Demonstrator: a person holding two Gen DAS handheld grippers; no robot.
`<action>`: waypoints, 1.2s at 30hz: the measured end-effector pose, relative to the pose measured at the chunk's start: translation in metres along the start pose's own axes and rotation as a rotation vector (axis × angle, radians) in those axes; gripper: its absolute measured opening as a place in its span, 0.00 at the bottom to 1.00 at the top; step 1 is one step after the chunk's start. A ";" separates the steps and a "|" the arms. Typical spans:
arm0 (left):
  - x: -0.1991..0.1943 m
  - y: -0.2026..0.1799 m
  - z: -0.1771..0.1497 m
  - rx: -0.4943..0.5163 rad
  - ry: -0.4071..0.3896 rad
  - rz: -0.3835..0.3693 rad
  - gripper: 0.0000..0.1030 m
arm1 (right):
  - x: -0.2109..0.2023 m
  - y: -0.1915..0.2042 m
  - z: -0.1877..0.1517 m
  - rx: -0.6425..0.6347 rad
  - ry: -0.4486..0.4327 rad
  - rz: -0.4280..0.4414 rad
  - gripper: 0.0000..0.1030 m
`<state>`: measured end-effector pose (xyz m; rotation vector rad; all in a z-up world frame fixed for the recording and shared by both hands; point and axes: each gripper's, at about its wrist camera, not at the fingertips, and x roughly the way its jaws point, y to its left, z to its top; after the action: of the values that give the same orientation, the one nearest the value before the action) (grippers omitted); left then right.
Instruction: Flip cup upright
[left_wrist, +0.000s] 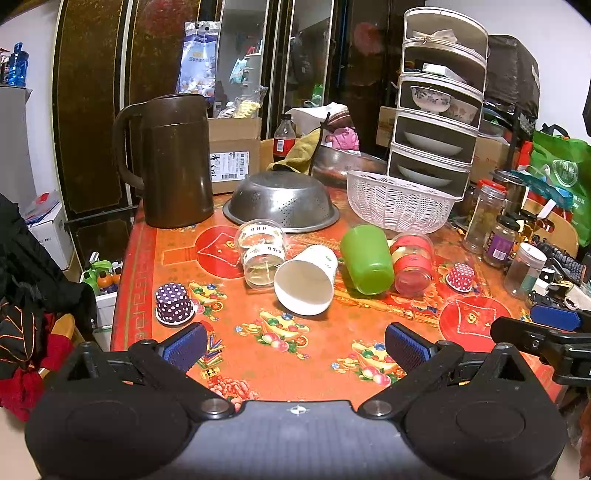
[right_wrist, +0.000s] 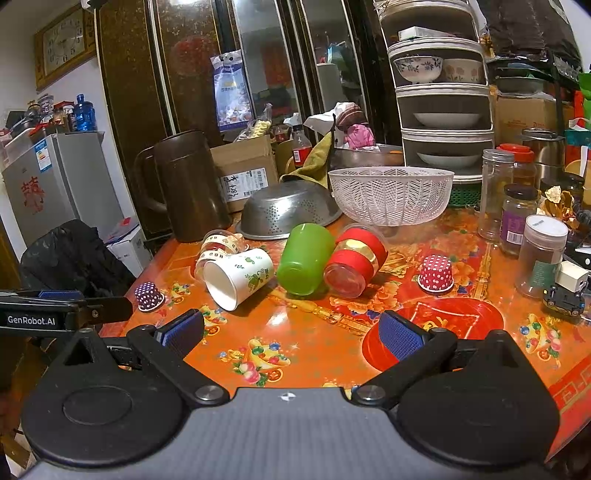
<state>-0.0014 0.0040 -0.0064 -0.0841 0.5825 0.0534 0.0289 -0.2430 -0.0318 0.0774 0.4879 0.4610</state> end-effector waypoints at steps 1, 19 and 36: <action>0.000 0.000 0.000 0.002 0.002 -0.001 1.00 | 0.000 0.000 0.000 0.001 0.001 -0.001 0.99; 0.002 0.003 0.002 -0.005 0.006 0.008 1.00 | 0.000 0.000 0.000 0.005 0.010 0.004 0.99; 0.006 -0.002 0.001 0.005 0.018 0.013 1.00 | 0.002 -0.006 -0.002 0.019 0.011 0.006 0.99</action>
<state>0.0044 0.0027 -0.0090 -0.0760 0.6011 0.0640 0.0320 -0.2480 -0.0352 0.0944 0.5025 0.4628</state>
